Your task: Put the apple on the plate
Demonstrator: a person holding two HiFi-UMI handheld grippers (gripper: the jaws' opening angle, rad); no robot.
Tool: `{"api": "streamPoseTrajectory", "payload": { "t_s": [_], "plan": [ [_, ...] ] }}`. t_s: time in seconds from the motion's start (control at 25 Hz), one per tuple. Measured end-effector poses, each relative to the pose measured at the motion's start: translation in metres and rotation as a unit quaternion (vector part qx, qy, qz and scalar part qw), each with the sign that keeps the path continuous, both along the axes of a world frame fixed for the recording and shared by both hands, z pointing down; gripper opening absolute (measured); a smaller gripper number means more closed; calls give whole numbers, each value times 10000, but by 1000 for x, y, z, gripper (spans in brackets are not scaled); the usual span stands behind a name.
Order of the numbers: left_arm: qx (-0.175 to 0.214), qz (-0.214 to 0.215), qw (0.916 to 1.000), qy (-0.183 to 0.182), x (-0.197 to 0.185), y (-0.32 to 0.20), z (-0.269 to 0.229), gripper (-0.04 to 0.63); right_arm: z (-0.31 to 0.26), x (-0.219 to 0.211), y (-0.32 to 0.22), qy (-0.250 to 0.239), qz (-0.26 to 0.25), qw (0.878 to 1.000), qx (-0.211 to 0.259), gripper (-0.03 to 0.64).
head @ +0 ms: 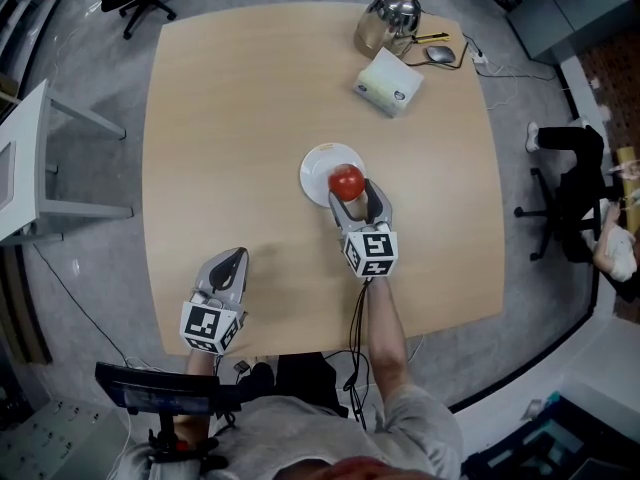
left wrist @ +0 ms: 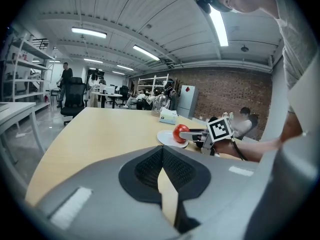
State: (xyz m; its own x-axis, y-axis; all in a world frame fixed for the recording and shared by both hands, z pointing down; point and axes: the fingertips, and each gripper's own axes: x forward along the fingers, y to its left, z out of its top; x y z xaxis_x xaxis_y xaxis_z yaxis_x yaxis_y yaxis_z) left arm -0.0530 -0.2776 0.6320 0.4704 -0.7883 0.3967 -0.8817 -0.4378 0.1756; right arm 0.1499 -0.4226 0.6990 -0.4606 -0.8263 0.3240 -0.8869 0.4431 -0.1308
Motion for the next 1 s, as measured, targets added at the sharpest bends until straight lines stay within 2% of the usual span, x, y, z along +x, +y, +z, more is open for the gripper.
{"api": "streamPoseTrajectory", "payload": {
  "t_s": [0.32, 1.0],
  "plan": [
    [17, 12, 10000, 9, 2, 1, -1, 20, 2, 2, -1, -78, 83, 9999, -37, 347],
    [236, 25, 9997, 52, -4, 6, -18, 20, -30, 4, 5, -115, 193, 9994, 275, 345]
  ]
}}
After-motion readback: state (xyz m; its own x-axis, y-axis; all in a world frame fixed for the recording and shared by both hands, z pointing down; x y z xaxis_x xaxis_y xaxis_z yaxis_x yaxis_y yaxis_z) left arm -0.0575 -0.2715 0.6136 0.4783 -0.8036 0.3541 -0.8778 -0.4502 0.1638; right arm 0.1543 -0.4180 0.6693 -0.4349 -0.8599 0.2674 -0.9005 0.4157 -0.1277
